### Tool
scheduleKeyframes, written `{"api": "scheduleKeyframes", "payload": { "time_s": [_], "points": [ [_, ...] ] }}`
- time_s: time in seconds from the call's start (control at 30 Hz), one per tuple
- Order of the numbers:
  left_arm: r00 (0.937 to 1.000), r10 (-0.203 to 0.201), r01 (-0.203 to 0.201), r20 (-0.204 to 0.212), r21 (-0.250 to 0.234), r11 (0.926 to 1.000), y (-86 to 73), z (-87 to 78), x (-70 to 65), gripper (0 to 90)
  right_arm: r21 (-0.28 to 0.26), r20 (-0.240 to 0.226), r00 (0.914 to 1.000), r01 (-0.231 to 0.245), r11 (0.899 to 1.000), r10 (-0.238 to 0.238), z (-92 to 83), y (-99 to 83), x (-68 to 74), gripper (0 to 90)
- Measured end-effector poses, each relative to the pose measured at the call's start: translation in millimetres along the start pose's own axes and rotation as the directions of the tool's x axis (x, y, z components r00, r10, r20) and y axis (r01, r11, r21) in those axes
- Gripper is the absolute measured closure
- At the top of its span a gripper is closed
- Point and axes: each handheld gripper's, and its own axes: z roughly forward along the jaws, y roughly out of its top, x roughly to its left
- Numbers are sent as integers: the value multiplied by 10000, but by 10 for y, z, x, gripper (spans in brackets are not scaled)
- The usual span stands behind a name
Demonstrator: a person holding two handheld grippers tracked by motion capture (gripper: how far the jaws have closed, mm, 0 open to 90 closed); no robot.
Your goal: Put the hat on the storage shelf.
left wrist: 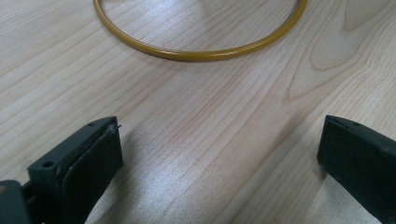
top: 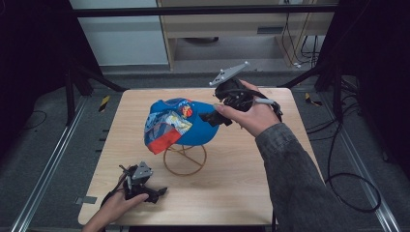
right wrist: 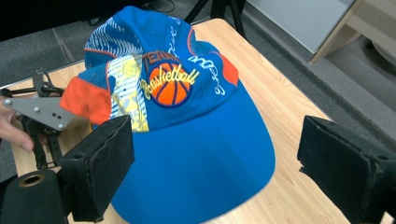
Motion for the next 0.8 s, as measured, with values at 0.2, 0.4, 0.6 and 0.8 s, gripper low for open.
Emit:
{"api": "scheduleKeyframes", "payload": {
  "time_s": [0.2,0.4,0.6,0.8],
  "points": [
    [10000,-3,3,-1,-3,10000,-1,0,-1,0,-39,185,9998,-118,9999,119,-95,-120,-36,110],
    [10000,-49,49,2,-7,10000,-1,1,-6,0,-110,457,9983,-344,9993,348,-196,-271,-102,109],
    [10000,-22,21,-20,-37,10000,-2,2,-5,0,-122,731,9957,-554,9984,562,-281,-477,-172,111],
    [10000,-19,19,-22,-37,10000,-2,2,-5,0,-51,1020,9929,-618,9981,620,-317,-705,-245,115]
  ]
}}
